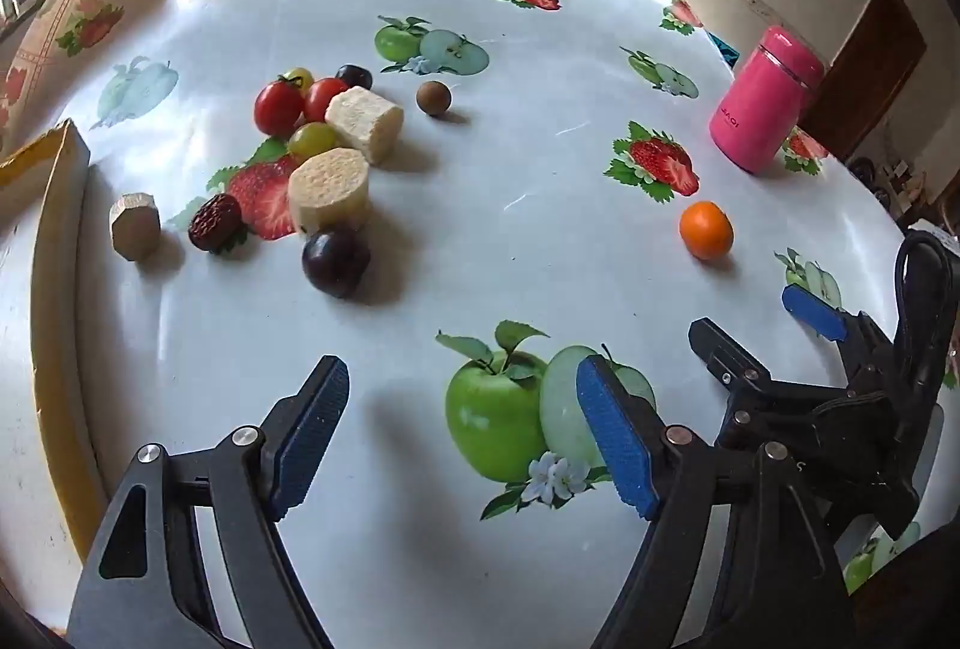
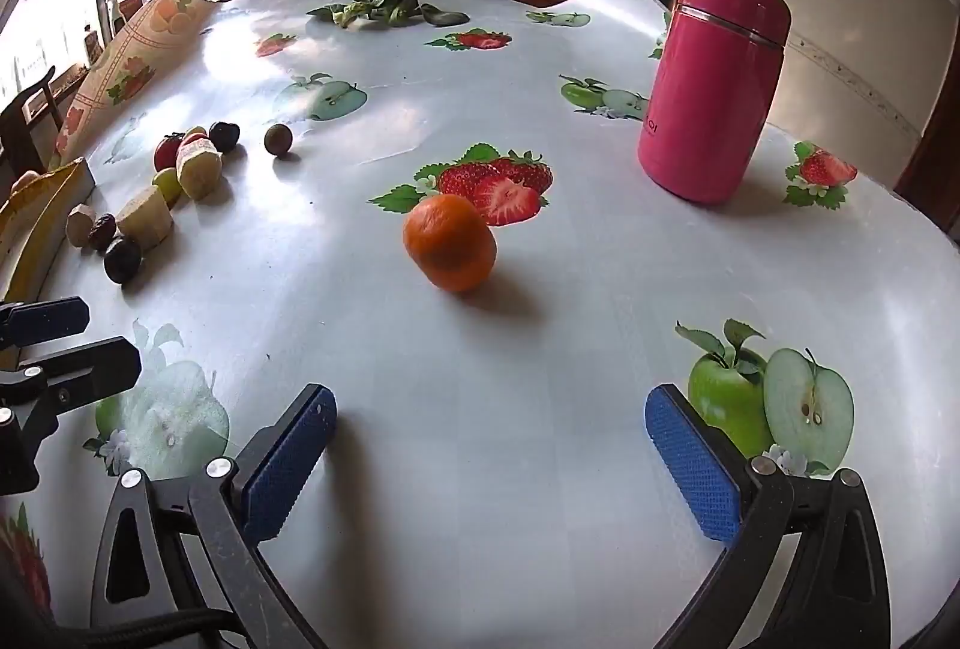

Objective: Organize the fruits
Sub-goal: 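Move both tools toward the fruit cluster beside the yellow tray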

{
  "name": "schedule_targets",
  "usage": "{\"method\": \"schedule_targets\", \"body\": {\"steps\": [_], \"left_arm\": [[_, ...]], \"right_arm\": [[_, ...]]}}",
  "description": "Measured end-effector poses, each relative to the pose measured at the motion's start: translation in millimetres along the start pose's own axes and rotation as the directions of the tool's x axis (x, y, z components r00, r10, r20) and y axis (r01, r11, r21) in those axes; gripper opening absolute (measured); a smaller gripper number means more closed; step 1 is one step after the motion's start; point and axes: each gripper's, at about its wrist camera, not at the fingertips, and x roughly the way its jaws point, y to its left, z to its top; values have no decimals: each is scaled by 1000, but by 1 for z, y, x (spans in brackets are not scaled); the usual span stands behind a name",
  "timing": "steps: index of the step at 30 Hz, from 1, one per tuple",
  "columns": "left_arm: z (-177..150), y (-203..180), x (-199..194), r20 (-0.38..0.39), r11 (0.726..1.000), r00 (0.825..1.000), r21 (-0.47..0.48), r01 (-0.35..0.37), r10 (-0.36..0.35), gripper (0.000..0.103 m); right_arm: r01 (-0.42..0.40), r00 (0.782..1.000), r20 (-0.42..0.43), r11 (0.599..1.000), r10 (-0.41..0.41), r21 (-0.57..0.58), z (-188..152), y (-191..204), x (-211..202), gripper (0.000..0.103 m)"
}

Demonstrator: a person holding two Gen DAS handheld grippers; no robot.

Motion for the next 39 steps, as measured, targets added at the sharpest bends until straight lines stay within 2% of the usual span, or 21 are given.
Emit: {"method": "schedule_targets", "body": {"steps": [3,5,9,11,15,17,20,21,22,23,24,26,27,29,30,31,33,36,39], "left_arm": [[-5,12,-12,15,1000,1000,-25,-18,18,78],[-23,26,-29,8,998,1000,-55,-23,24,78],[-19,33,-25,-30,994,997,-76,-77,75,78],[-24,27,-23,-52,992,994,-80,-95,91,78],[-29,20,-31,-49,991,991,-49,-124,122,78],[-28,18,-39,-61,992,992,-54,-114,111,78],[-26,10,-57,-35,987,988,-44,-152,151,78],[-23,8,-61,-27,985,986,-43,-165,163,78],[-22,6,-66,-14,984,985,-45,-173,172,78],[-20,5,-71,1,983,984,-50,-178,178,78],[-19,4,-77,24,981,982,-55,-187,189,78],[-15,3,-88,53,978,979,-71,-194,198,78],[-13,3,-91,60,978,979,-84,-190,196,78],[-10,4,-98,76,977,978,-95,-189,196,78],[-10,5,-102,86,976,975,-99,-195,204,78],[-9,5,-106,97,973,971,-102,-209,219,78],[-8,4,-112,119,966,962,-103,-235,247,78],[-6,2,-119,134,959,952,-108,-263,276,78],[-4,2,-124,147,953,944,-110,-281,296,78]], "right_arm": [[1,1000,-1,1000,-1,0,0,0,0,102],[1,1000,-1,1000,-1,0,0,0,0,102],[1,1000,-1,1000,-1,0,0,0,1,102],[1,1000,-2,1000,-1,0,0,0,1,102],[23,1000,-6,1000,-23,21,1,4,2,102],[10,1000,-10,1000,-10,5,1,8,3,102],[-38,989,-141,999,35,-16,15,12,2,103],[-72,988,-137,997,75,33,18,10,-3,103],[-150,981,-104,979,164,137,20,4,-10,103],[-259,957,-63,933,282,251,20,-4,-15,103],[-320,933,-57,889,356,329,20,-7,-15,103],[-380,886,-103,835,452,398,23,-3,-10,103],[-396,870,-124,826,477,401,26,2,-9,103],[-386,864,-181,850,469,360,33,12,-13,103],[-404,853,-201,852,483,331,36,18,-15,103],[-415,850,-210,859,484,300,40,24,-20,103],[-409,872,-205,891,445,194,49,36,-36,103],[-333,927,-181,943,328,2,58,54,-63,103],[-307,945,-150,947,291,-98,63,63,-82,103]]}}
